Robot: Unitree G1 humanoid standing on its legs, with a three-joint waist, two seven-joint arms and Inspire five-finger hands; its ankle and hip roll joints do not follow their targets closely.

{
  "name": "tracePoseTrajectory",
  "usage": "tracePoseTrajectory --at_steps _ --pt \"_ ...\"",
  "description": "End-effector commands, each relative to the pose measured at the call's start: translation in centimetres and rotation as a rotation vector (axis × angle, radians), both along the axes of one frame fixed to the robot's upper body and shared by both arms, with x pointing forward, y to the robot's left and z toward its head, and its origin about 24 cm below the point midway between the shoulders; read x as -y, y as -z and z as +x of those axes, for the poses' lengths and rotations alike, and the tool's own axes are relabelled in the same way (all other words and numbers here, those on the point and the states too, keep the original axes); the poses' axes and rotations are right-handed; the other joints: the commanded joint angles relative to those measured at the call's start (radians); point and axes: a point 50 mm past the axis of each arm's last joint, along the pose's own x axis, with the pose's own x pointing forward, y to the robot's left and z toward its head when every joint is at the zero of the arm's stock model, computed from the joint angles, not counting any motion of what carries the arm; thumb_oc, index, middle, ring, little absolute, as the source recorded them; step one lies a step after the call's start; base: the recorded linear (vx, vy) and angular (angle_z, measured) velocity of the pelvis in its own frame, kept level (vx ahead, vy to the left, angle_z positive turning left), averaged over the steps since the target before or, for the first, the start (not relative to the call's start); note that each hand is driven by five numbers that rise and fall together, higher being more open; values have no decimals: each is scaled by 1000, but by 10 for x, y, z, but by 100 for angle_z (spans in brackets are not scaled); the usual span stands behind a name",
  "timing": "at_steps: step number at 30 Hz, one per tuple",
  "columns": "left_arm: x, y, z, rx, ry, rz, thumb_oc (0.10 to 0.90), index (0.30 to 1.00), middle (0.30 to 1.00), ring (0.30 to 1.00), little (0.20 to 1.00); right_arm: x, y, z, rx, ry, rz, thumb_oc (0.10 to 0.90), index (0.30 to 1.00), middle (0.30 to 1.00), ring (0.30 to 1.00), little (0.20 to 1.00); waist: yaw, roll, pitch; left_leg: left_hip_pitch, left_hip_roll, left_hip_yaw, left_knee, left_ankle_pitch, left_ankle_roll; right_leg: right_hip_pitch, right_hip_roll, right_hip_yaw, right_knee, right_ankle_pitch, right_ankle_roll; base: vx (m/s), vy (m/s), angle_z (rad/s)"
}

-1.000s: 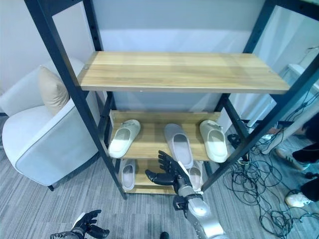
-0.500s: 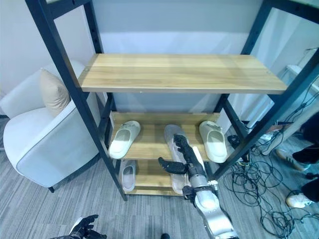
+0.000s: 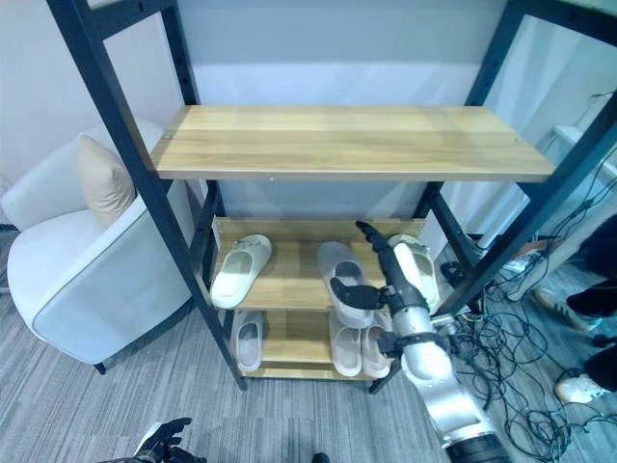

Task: Arrange the slippers neatly on the shoe rack.

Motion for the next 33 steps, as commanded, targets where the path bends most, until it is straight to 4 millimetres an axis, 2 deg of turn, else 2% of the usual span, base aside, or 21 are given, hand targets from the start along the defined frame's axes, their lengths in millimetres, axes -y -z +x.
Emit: tracePoseTrajectory --at_steps 1,6,15,33 --pt "12 0 15 39 65 -16 800 900 900 900 900 0 -83 16 382 -30 -121 800 900 900 900 900 23 -20 -32 -50 -19 -127 2 -51 -11 72 46 48 13 -164 28 0 0 0" --pt "10 0 13 33 66 -15 800 900 900 900 900 17 -94 21 352 5 -314 800 900 900 900 900 24 -26 -32 -51 -21 -129 2 -50 -12 70 45 45 13 -165 30 0 0 0" --pt "8 2 6 11 68 -19 800 900 900 900 900 38 -104 27 287 42 -537 800 900 900 900 900 23 -28 -26 -56 -19 -129 2 -49 -17 65 42 41 13 -164 35 0 0 0" --pt "3 3 -4 -14 67 -17 800 900 900 900 900 58 -70 42 133 138 -641 800 900 900 900 900 44 -31 9 -79 -14 -140 2 -40 -22 47 46 29 13 -167 33 0 0 0"
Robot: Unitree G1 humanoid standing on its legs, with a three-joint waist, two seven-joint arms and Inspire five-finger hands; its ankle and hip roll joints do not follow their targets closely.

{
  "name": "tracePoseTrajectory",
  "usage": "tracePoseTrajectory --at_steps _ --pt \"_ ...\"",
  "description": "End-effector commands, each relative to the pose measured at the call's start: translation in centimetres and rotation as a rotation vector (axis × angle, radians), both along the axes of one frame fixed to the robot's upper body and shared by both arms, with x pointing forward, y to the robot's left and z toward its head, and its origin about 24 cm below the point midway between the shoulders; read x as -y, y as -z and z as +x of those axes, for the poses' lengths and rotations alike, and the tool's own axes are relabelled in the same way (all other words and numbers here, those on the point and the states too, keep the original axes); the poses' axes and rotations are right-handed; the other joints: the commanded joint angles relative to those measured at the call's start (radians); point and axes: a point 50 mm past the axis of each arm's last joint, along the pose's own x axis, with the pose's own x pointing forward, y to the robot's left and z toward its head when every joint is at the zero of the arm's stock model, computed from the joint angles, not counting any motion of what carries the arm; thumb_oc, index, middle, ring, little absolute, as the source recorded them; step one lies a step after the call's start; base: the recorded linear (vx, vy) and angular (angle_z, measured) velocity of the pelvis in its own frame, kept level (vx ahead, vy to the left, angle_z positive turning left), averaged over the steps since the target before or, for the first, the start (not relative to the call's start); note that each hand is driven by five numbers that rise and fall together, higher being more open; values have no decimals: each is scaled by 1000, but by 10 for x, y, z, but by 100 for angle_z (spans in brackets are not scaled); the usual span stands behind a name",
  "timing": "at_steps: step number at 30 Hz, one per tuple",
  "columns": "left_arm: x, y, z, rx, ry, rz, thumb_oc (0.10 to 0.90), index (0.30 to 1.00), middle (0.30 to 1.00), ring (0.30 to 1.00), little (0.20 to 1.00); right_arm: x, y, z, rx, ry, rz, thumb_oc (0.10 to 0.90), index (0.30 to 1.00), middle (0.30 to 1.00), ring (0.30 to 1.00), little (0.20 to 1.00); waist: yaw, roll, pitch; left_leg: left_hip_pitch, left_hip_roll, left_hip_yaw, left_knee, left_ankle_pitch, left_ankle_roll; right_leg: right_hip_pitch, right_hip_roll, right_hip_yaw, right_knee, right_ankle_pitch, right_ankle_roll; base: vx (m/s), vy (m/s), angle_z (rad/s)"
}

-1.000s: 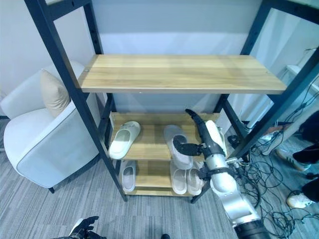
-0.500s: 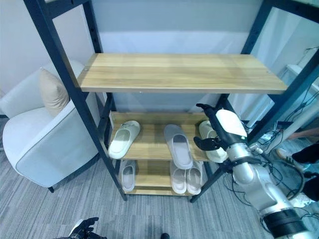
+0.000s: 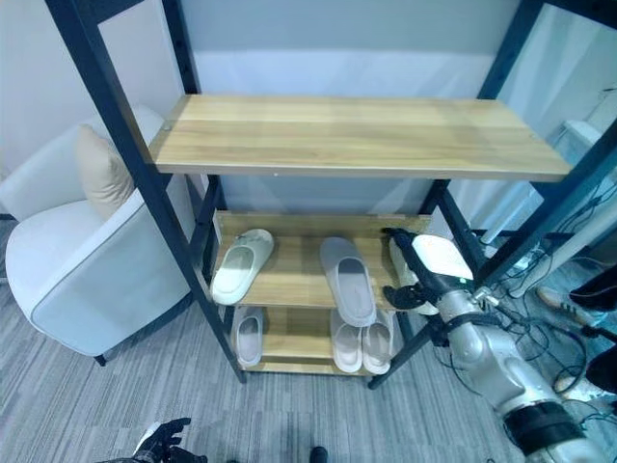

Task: Arrange the slippers neatly on the shoe rack.

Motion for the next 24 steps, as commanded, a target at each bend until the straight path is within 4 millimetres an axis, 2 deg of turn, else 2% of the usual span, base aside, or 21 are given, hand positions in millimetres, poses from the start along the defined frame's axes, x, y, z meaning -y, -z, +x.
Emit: tracePoseTrajectory --at_steps 1,7,15,24 --pt "5 3 -2 -11 59 -2 800 900 900 900 900 -3 -69 30 291 -14 -60 800 900 900 900 900 35 -25 -3 -55 -19 -138 2 -38 -24 71 46 30 13 -164 29 0 0 0" --pt "4 2 -1 -9 60 7 800 900 900 900 900 1 -71 40 331 43 -54 800 900 900 900 900 47 -25 25 -85 -17 -144 2 -25 -26 42 48 25 13 -157 30 -11 -2 0" --pt "7 0 6 17 68 1 800 900 900 900 900 -5 -76 50 368 56 -3 800 900 900 900 900 64 -32 50 -111 -16 -151 2 -15 -27 20 50 20 13 -155 27 1 0 1" --pt "8 0 10 22 77 7 800 900 900 900 900 -13 -70 54 376 58 92 800 900 900 900 900 78 -41 62 -119 -16 -166 2 -16 -26 17 52 11 13 -162 24 15 -5 6"
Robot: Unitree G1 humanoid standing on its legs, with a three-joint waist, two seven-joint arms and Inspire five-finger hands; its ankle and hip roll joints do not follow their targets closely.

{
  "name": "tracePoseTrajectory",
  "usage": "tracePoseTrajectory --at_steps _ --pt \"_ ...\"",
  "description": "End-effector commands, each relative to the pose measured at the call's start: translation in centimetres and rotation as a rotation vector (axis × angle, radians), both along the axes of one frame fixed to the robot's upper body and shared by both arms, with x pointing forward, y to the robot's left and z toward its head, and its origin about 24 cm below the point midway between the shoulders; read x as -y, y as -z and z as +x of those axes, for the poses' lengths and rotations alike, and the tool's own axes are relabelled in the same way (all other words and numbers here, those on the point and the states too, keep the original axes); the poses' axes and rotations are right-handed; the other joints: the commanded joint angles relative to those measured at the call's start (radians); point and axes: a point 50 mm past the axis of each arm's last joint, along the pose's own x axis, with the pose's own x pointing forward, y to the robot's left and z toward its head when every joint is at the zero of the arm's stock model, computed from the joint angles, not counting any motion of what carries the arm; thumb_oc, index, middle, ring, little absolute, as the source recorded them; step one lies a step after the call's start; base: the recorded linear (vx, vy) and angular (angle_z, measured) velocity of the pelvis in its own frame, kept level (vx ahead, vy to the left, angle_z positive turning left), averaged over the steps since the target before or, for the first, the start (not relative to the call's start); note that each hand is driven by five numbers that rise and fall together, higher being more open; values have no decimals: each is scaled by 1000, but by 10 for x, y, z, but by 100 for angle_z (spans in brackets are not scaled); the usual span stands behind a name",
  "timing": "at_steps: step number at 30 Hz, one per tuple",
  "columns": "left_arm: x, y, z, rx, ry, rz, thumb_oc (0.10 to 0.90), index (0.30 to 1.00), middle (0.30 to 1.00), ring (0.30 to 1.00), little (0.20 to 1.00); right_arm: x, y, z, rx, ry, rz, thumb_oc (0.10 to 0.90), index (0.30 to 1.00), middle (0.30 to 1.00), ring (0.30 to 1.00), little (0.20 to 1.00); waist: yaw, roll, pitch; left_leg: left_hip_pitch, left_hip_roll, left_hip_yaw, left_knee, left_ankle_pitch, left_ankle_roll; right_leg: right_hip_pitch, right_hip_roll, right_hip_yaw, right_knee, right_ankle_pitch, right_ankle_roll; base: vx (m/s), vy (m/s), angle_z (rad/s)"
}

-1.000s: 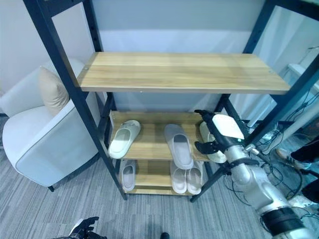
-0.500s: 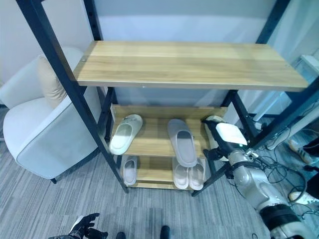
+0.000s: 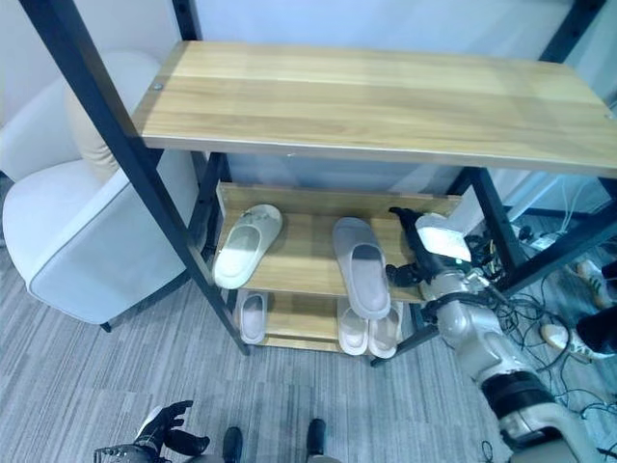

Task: Arrange the slippers neatly on the shoe rack.

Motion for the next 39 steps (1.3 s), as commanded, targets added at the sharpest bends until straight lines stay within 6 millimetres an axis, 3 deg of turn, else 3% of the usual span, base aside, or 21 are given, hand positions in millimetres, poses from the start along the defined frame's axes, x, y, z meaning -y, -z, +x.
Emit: tracePoseTrajectory --at_steps 1,17,19,20,28,39 --pt "11 7 -12 -53 79 10 800 900 900 900 900 -5 -63 23 273 -13 22 800 900 900 900 900 44 -25 -16 -57 -17 -138 2 -23 -20 65 47 33 13 -162 25 24 -4 10" --pt "10 8 -16 -63 71 13 800 900 900 900 900 5 -53 31 238 75 34 800 900 900 900 900 68 -29 -1 -64 -22 -160 2 -23 -22 68 47 7 13 -169 23 6 0 4" --pt "11 9 -16 -64 69 12 800 900 900 900 900 5 -52 32 233 78 32 571 556 556 556 556 69 -29 -2 -64 -21 -161 2 -23 -22 69 47 7 13 -170 22 17 1 6" --pt "11 9 -16 -66 68 12 800 900 900 900 900 6 -51 32 231 83 33 413 319 319 319 319 69 -29 -2 -63 -21 -162 2 -23 -22 71 46 7 13 -169 22 11 0 3" --pt "10 9 -17 -70 61 14 800 900 900 900 900 3 -47 29 228 71 43 400 300 300 300 300 64 -27 -13 -52 -23 -163 2 -32 -20 80 46 7 13 -174 21 8 0 3" --pt "7 9 -19 -77 47 23 800 900 900 900 900 -3 -57 16 288 14 26 400 300 300 300 300 50 -25 -29 -38 -19 -154 2 -40 -20 87 45 9 13 -176 22 2 0 1"
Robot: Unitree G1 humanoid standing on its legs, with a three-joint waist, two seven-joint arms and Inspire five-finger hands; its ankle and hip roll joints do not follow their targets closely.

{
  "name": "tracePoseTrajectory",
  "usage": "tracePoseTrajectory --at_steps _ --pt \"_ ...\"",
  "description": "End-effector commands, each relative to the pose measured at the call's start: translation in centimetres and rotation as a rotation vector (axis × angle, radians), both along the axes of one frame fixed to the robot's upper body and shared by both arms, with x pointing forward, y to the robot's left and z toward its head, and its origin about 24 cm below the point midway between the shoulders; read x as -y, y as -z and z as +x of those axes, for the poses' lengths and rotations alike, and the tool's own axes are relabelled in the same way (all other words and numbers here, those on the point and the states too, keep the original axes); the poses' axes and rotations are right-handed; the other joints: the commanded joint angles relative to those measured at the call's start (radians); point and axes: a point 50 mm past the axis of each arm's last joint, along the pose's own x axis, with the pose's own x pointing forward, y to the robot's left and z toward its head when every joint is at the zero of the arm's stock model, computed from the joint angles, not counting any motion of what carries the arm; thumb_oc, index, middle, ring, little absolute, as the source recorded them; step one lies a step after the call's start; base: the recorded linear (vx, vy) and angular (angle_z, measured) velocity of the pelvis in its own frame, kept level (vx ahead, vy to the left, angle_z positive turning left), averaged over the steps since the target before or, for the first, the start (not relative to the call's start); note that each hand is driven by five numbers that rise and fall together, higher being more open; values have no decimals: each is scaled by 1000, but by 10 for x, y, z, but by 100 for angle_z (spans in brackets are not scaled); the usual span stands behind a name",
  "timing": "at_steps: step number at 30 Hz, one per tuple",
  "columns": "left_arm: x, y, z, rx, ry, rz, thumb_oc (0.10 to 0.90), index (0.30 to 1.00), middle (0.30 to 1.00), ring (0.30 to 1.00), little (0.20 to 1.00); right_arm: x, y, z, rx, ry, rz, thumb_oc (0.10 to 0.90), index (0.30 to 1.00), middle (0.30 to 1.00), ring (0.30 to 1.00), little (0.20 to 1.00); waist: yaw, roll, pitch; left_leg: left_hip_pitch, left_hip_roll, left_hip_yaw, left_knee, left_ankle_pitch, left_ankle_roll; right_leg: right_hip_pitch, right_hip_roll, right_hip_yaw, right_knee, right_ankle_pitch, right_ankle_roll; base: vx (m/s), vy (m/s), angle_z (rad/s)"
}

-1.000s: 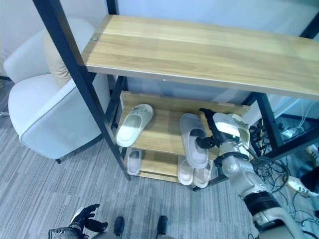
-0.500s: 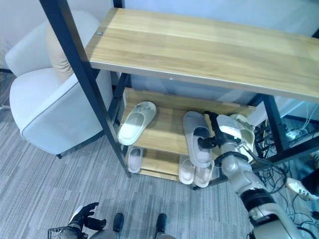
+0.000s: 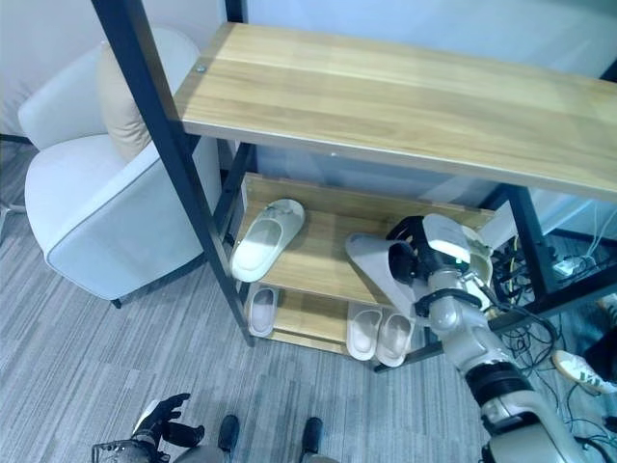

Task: Arrange the slippers neatly on the shoe rack.

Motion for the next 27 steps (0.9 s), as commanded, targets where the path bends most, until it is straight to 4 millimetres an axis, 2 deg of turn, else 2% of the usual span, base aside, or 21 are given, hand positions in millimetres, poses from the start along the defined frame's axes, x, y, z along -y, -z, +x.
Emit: tracePoseTrajectory --at_steps 1,8,10,17,22,24,26,27 --pt "8 12 -24 -111 49 10 800 900 900 900 900 -7 -59 6 255 -62 -42 400 300 300 300 300 10 -14 -53 -29 -19 -102 1 -51 -15 73 47 39 13 -168 22 0 0 0" --pt "7 12 -24 -110 40 15 800 900 900 900 900 -27 -65 -14 344 -160 5 400 300 300 300 300 -6 -6 -65 -17 -19 -92 1 -58 -14 77 47 49 13 -167 23 0 0 0" --pt "7 11 -22 -106 39 16 800 900 900 900 900 -43 -70 -24 376 -242 25 400 300 300 300 300 -16 -3 -67 -12 -17 -86 1 -61 -12 78 48 57 13 -166 24 -10 -6 -5" --pt "12 11 -22 -98 65 5 800 900 900 900 900 -80 -66 -47 382 -430 83 400 300 300 300 300 -41 9 -70 11 -12 -54 1 -75 -2 80 48 93 13 -158 30 -4 7 -19" --pt "17 8 -14 -69 106 4 800 900 900 900 900 -92 -61 -58 367 -489 121 400 300 300 300 300 -58 20 -54 16 -16 -35 1 -79 4 75 43 112 13 -149 33 -54 26 -22" --pt "21 3 -2 -25 134 5 800 900 900 900 900 -102 -60 -61 354 -539 131 400 300 300 300 300 -71 31 -4 2 -20 -23 18 -75 13 32 36 127 67 -152 26 -218 38 -29" --pt "23 -3 14 31 145 7 800 900 900 900 900 -110 -66 -58 368 -583 128 400 300 300 300 300 -79 37 67 -82 -29 -7 111 -87 17 -61 28 141 163 -160 22 -319 42 -17" --pt "22 -4 15 34 144 7 800 900 900 900 900 -110 -66 -58 371 -585 127 400 300 300 300 300 -79 36 65 -94 -30 -6 124 -92 17 -73 27 143 173 -164 22 -335 35 -28"
